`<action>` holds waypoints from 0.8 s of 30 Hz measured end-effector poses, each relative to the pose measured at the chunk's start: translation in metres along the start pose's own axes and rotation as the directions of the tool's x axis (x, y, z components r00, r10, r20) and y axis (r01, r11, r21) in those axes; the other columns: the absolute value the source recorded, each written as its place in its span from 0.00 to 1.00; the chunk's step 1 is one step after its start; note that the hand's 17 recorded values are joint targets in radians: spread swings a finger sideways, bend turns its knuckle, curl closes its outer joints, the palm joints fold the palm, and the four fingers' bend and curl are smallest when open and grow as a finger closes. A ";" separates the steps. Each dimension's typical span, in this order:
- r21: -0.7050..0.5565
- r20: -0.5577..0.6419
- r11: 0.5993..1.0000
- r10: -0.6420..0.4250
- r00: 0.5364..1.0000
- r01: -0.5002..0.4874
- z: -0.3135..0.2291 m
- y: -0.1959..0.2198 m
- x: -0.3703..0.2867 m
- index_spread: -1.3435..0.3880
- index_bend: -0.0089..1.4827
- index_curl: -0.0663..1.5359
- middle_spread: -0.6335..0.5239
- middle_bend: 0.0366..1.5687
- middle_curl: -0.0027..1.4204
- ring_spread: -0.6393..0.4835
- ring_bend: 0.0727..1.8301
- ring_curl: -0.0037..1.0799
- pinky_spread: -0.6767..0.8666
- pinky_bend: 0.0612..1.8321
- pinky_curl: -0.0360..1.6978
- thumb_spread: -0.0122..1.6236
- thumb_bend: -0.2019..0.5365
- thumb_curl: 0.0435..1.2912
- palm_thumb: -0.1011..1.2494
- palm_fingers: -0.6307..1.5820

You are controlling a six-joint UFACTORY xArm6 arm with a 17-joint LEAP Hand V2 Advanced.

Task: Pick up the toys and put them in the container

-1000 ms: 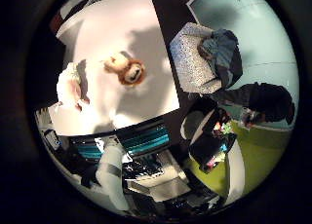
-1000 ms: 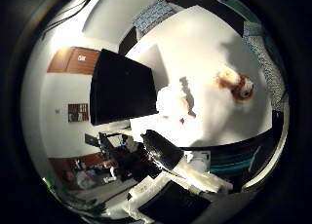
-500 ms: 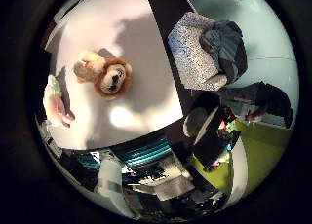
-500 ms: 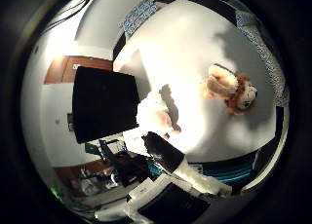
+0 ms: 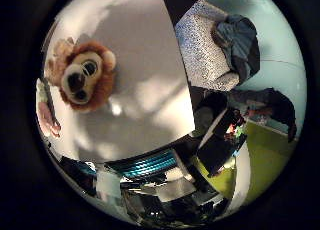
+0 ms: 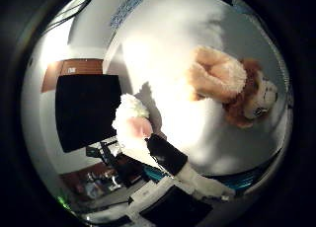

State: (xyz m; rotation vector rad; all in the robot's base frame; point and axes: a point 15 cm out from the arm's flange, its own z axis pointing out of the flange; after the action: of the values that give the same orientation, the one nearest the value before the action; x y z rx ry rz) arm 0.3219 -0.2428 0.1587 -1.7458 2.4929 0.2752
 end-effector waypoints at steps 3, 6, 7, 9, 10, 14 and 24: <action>-0.009 -0.012 1.000 -0.002 1.000 0.002 0.012 -0.003 0.007 0.60 0.11 0.21 0.55 0.11 0.23 0.74 0.16 0.22 0.72 0.21 0.18 0.69 0.25 0.19 0.40 0.37; -0.019 -0.014 1.000 0.007 1.000 -0.007 0.026 -0.005 0.015 0.60 0.11 0.21 0.55 0.10 0.23 0.74 0.15 0.22 0.72 0.21 0.18 0.70 0.25 0.19 0.40 0.37; -0.025 -0.011 1.000 0.014 1.000 -0.014 0.031 -0.005 0.019 0.60 0.11 0.21 0.55 0.11 0.23 0.74 0.15 0.22 0.72 0.20 0.18 0.70 0.25 0.19 0.41 0.37; -0.040 -0.006 0.999 0.017 1.000 -0.018 0.038 -0.003 0.020 0.60 0.11 0.21 0.55 0.11 0.23 0.74 0.16 0.22 0.72 0.20 0.18 0.70 0.25 0.19 0.41 0.37; -0.044 -0.006 0.999 0.018 1.000 -0.018 0.041 -0.003 0.021 0.60 0.11 0.21 0.55 0.11 0.23 0.74 0.16 0.22 0.72 0.20 0.18 0.70 0.25 0.19 0.41 0.37; -0.046 -0.021 0.999 0.011 1.000 -0.012 0.046 -0.004 0.026 0.61 0.12 0.21 0.53 0.13 0.24 0.73 0.17 0.22 0.71 0.18 0.18 0.70 0.25 0.20 0.44 0.41; -0.137 -0.076 0.988 -0.083 0.994 0.072 0.051 0.006 0.017 0.53 0.22 0.30 0.29 0.43 0.38 0.29 0.42 0.36 0.21 0.33 0.19 0.66 0.26 0.25 0.60 0.86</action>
State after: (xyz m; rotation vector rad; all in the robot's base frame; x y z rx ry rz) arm 0.3088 -0.2466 0.1061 -1.9378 2.5077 0.3815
